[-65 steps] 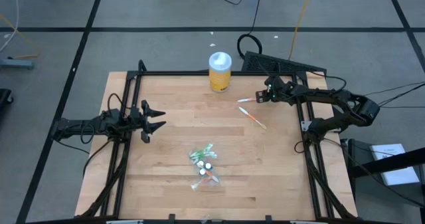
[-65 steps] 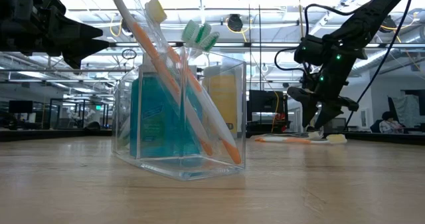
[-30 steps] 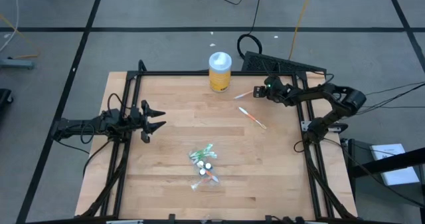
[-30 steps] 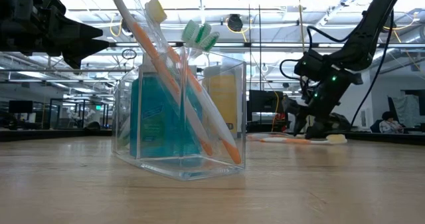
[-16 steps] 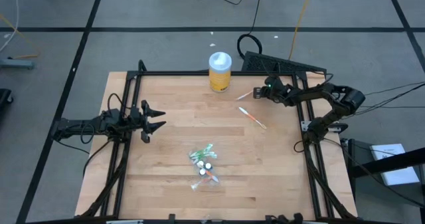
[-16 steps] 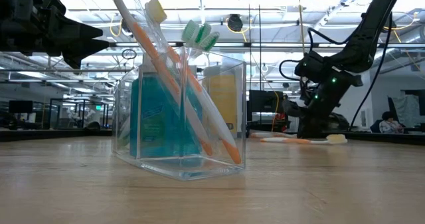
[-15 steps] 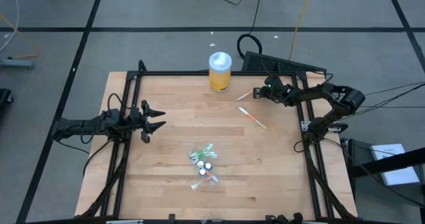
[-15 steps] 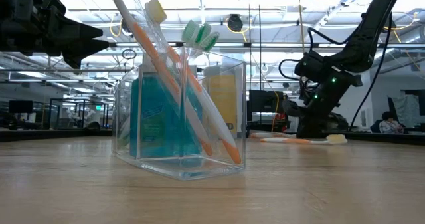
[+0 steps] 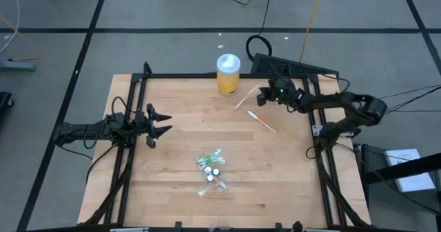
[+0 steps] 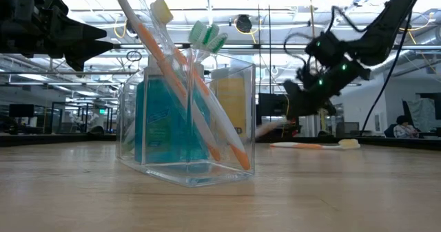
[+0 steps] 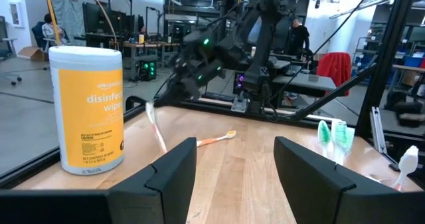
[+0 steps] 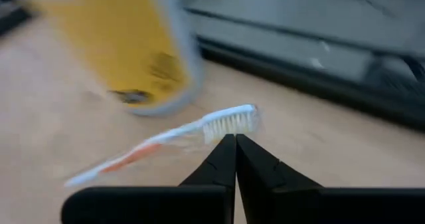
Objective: Pick & Place toothbrushing station
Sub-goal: Put the orange toothbrush into the transparent organizer
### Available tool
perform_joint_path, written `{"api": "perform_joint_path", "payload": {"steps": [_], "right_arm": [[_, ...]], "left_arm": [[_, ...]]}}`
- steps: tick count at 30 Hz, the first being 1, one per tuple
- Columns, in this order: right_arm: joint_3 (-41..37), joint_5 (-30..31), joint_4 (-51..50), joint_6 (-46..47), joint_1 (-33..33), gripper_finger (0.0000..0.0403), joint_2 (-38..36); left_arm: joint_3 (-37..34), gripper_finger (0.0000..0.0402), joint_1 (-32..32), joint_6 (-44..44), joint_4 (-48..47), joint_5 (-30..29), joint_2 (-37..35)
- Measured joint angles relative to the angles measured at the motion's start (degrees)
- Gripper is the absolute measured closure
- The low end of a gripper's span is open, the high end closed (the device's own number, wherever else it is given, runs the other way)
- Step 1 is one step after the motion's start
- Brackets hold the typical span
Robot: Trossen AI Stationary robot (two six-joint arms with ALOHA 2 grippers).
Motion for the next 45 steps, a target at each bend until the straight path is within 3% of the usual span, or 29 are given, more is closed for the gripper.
{"api": "perform_joint_path", "payload": {"steps": [11, 19, 27, 34, 40, 45], "right_arm": [[0.0, -0.4, 1.7, -13.9, 15.1, 0.0403, -16.0], [0.0, -4.9, 2.6, -18.9, 27.7, 0.0403, -23.4], [0.0, -10.5, 7.8, -17.7, 39.0, 0.0403, -23.3], [0.1, -10.7, 18.3, -19.1, 50.1, 0.0403, -22.2], [0.3, -10.6, 27.6, -20.1, 56.8, 0.0403, -16.9], [5.0, -10.6, 29.0, -20.2, 58.7, 0.0403, -10.0]], "left_arm": [[0.0, 0.0192, 0.0, 0.0, 0.0, 0.0, 0.0], [0.0, 0.0192, 0.0, 0.0, 0.0, 0.0, 0.0], [0.0, 0.0192, 0.0, 0.0, 0.0, 0.0, 0.0], [0.0, 0.0192, 0.0, 0.0, 0.0, 0.0, 0.0], [0.0, 0.0192, 0.0, 0.0, 0.0, 0.0, 0.0], [0.0, 0.0192, 0.0, 0.0, 0.0, 0.0, 0.0]]}}
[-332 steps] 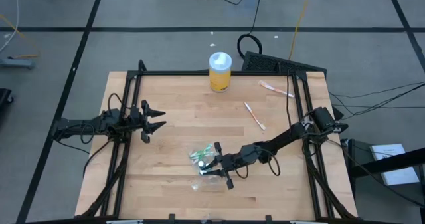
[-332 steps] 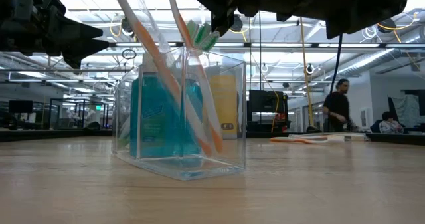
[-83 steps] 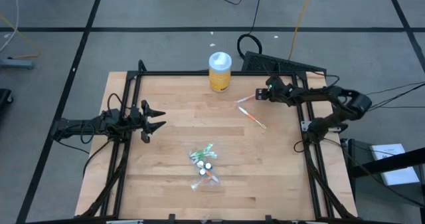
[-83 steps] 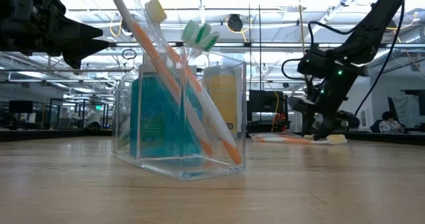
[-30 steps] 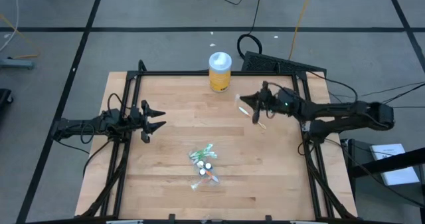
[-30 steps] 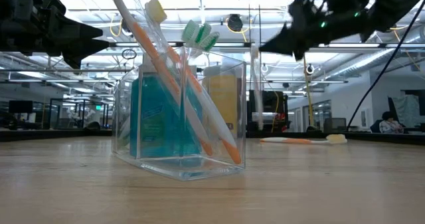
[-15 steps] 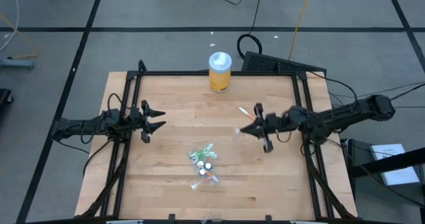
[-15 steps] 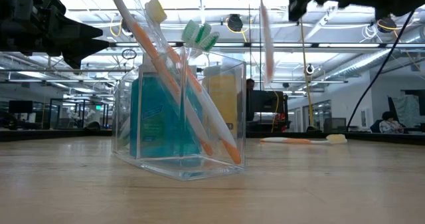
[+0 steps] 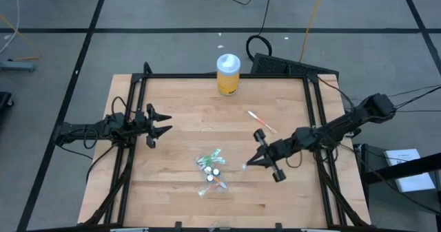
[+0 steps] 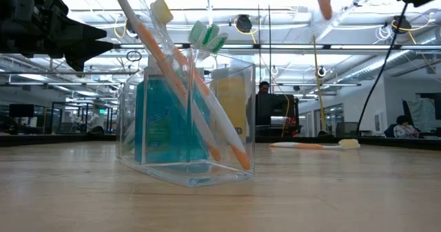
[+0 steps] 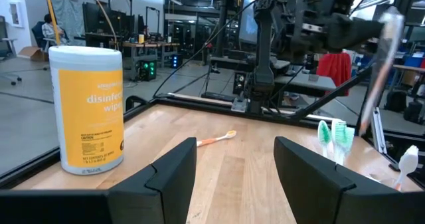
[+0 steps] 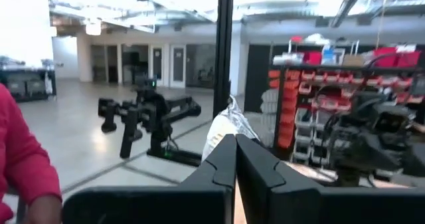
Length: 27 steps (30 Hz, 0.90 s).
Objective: Pick & Place toothbrushing station
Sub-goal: Put the orange toothbrush into the transparent organizer
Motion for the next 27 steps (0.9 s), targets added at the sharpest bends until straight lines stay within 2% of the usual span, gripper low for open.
{"api": "perform_joint_path", "payload": {"steps": [11, 19, 23, 27], "right_arm": [[14.1, -7.6, -1.6, 0.0, 0.1, 0.0403, 14.9], [17.6, -7.2, 0.9, 1.9, 0.1, 0.0403, 22.4], [17.7, -2.9, 2.8, 2.6, -0.2, 0.0403, 24.9], [17.7, -2.3, 3.3, 3.0, -0.6, 0.0403, 26.3]], "left_arm": [[0.0, 0.0192, 0.0, 0.0, 0.0, 0.0, 0.0], [0.0, 0.0192, 0.0, 0.0, 0.0, 0.0, 0.0], [0.0, 0.0192, 0.0, 0.0, 0.0, 0.0, 0.0], [0.0, 0.0192, 0.0, 0.0, 0.0, 0.0, 0.0]]}}
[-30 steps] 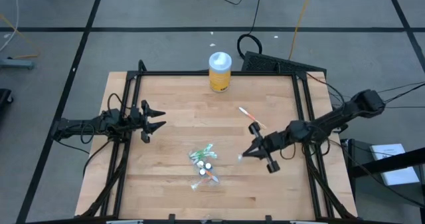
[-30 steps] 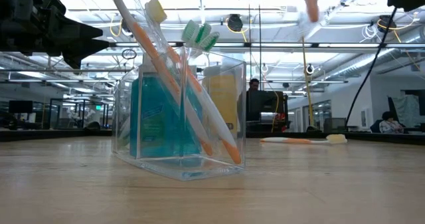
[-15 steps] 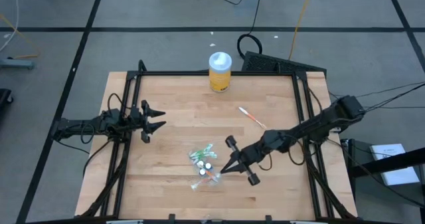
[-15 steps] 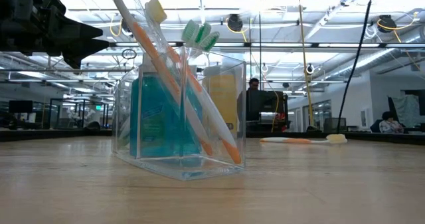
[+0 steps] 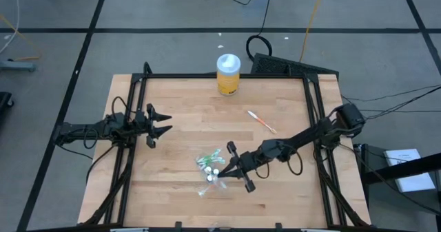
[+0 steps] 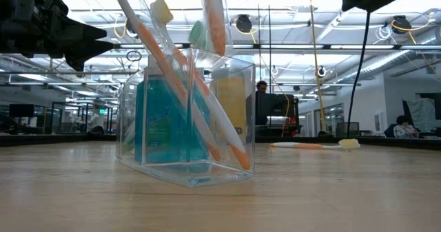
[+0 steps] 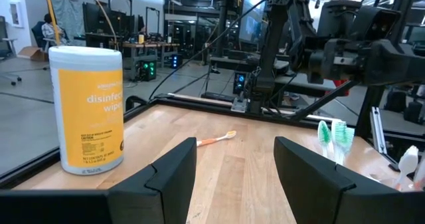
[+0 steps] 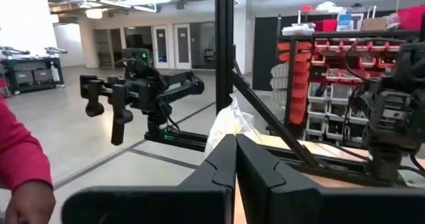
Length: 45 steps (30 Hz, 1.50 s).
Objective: Pick & Place toothbrushing station
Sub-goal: Put the orange toothbrush into the transparent organizer
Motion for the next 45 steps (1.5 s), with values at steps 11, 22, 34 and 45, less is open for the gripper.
{"api": "perform_joint_path", "payload": {"steps": [11, 22, 34, 45], "right_arm": [[0.0, 1.1, 4.3, 0.6, -0.6, 0.0403, 1.8], [0.0, 1.2, -1.7, 1.1, -1.8, 0.0403, 1.8], [0.0, 5.8, -18.9, -2.1, -2.2, 0.0403, -3.3], [0.0, 41.4, -73.3, 5.8, -6.2, 0.0337, -20.6]], "left_arm": [[0.0, 0.0192, 0.0, 0.0, 0.0, 0.0, 0.0], [0.0, 0.0192, 0.0, 0.0, 0.0, 0.0, 0.0], [0.0, 0.0192, 0.0, 0.0, 0.0, 0.0, 0.0], [0.0, 0.0192, 0.0, 0.0, 0.0, 0.0, 0.0]]}}
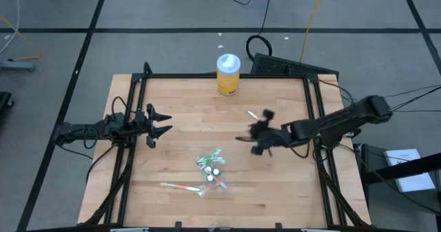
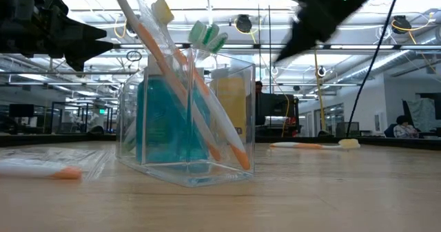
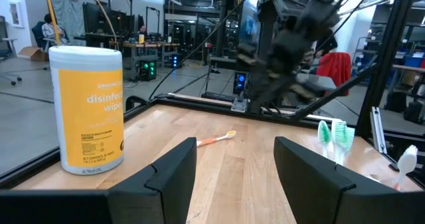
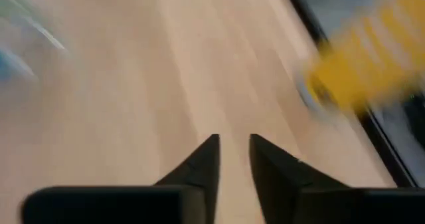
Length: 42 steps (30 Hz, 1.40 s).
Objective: Pick & Place toothbrushing station
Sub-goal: Put the orange toothbrush into the transparent organizer
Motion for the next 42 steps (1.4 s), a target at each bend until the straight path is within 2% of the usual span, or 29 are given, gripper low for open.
{"api": "perform_joint_path", "payload": {"steps": [4, 7, 12, 16, 18, 22, 27, 34, 39, 42], "right_arm": [[-0.6, 1.3, -19.3, 11.6, -3.6, 0.0276, -3.4], [-5.6, -2.7, -22.1, 15.6, -6.5, 0.0236, -4.6], [-16.7, -14.9, -9.0, 14.0, -11.7, 0.0203, -5.0], [-22.1, -15.3, 5.1, 9.4, -17.8, 0.0202, -5.1], [-23.1, -18.2, 10.4, 7.9, -22.0, 0.0205, -5.1], [-23.1, -29.4, 20.7, 7.4, -31.9, 0.0213, -3.2], [-22.8, -39.4, 25.8, 5.9, -40.6, 0.0218, 3.2], [-20.8, -49.3, 33.2, 6.2, -42.5, 0.0221, 10.7], [-16.7, -50.5, 31.3, 5.7, -40.8, 0.0228, 16.1], [-14.7, -54.7, 31.8, 5.6, -39.4, 0.0231, 18.6]], "left_arm": [[0.0, 0.0192, 0.0, 0.0, 0.0, 0.0, 0.0], [0.0, 0.0192, 0.0, 0.0, 0.0, 0.0, 0.0], [0.0, 0.0192, 0.0, 0.0, 0.0, 0.0, 0.0], [0.0, 0.0192, 0.0, 0.0, 0.0, 0.0, 0.0], [0.0, 0.0192, 0.0, 0.0, 0.0, 0.0, 0.0], [0.0, 0.0192, 0.0, 0.0, 0.0, 0.0, 0.0], [0.0, 0.0192, 0.0, 0.0, 0.0, 0.1, 0.0], [0.0, 0.0192, 0.0, 0.0, 0.0, 0.0, 0.0], [0.0, 0.0192, 0.0, 0.0, 0.0, 0.0, 0.0], [0.0, 0.0192, 0.0, 0.0, 0.0, 0.1, 0.0]]}}
